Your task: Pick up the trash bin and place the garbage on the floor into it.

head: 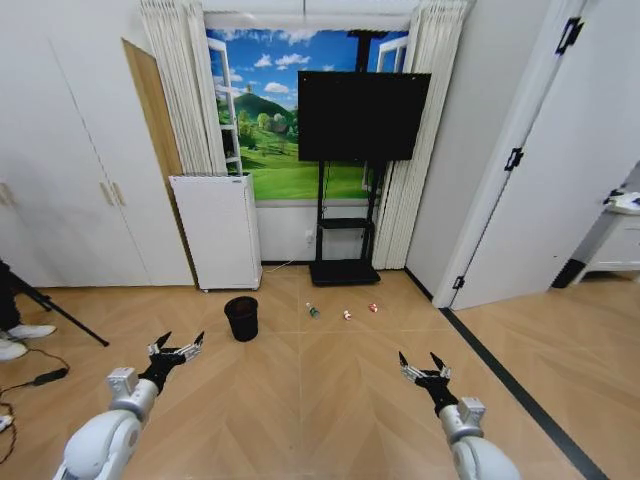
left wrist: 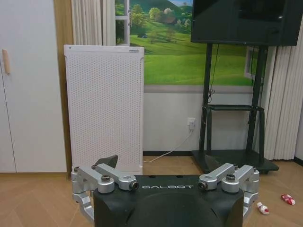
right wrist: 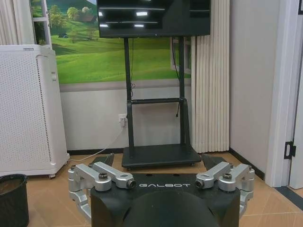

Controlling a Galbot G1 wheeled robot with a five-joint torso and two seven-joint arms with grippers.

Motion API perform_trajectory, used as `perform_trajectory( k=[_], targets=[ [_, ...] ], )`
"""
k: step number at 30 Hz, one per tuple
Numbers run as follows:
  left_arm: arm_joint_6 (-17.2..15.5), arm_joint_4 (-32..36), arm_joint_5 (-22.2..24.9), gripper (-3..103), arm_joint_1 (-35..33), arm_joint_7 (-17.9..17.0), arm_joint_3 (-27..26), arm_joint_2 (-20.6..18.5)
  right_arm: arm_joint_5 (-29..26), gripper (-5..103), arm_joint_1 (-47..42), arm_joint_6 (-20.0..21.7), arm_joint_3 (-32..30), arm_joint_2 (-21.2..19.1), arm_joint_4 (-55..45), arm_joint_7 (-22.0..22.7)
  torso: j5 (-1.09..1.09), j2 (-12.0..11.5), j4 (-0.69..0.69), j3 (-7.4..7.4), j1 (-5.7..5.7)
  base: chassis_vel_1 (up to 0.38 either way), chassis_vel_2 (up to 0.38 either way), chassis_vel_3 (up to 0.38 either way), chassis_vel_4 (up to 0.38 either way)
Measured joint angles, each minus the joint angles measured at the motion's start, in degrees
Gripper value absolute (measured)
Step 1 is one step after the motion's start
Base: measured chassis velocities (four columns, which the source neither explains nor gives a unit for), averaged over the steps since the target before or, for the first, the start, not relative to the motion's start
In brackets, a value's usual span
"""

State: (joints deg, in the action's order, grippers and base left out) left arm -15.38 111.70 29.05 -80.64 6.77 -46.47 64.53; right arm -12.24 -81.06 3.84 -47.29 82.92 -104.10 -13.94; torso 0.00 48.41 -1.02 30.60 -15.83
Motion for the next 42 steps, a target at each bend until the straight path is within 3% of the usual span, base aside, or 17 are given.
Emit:
perform_trajectory(
  k=[15, 22, 42],
  targets=[
    [-1.2, -0.1, 0.6, 100, 0.1, 0.4, 0.0, 0.8, 0.6, 100, -0.1, 0.0, 0.1, 0.2, 0.1, 0.3, 0.0, 0.0, 0.0, 0.0, 0.0, 0.0, 0.0, 0.0, 0.0],
    [1.1, -1.2, -1.1, 100, 0.5, 0.3, 0.2, 0.9, 0.8, 100, 0.0, 0.0, 0.2, 0.4, 0.2, 0.4, 0.0, 0.0, -0.01, 0.0, -0.01, 0.0, 0.0, 0.0, 0.0],
    [1.1, -1.4, -1.5, 100, 0.3, 0.8, 0.2, 1.1, 0.6, 100, 0.2, -0.5, 0.2, 0.6, 0.5, -2.2, 0.0, 0.0, -0.01, 0.0, 0.02, -0.012, 0.013, 0.013, -0.011]
  ],
)
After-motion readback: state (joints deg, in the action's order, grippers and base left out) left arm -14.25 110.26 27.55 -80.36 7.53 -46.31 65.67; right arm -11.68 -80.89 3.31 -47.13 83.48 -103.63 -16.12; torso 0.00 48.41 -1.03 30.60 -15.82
